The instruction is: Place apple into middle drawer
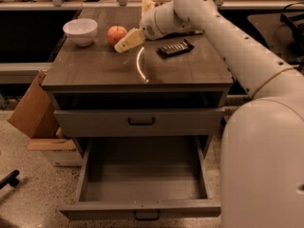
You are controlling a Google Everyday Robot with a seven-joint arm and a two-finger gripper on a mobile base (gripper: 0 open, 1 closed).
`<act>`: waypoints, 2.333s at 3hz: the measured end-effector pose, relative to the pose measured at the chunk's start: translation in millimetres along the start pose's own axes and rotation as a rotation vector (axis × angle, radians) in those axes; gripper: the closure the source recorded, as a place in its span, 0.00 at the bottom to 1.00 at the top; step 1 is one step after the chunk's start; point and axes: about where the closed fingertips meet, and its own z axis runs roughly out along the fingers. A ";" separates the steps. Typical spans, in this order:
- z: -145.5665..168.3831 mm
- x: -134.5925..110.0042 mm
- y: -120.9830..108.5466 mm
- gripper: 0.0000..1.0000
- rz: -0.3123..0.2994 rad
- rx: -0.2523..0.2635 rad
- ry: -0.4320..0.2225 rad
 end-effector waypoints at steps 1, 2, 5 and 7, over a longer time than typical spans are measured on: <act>23.3 -10.4 -0.5 0.00 -0.016 -0.025 -0.011; 38.0 -10.5 -1.3 0.00 -0.014 -0.036 -0.007; 81.4 -8.1 3.1 0.18 0.012 -0.096 -0.014; 83.8 -19.6 12.9 0.65 -0.021 -0.122 -0.043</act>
Offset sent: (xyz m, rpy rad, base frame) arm 0.0334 0.0374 -0.0105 0.0039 0.0051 0.0386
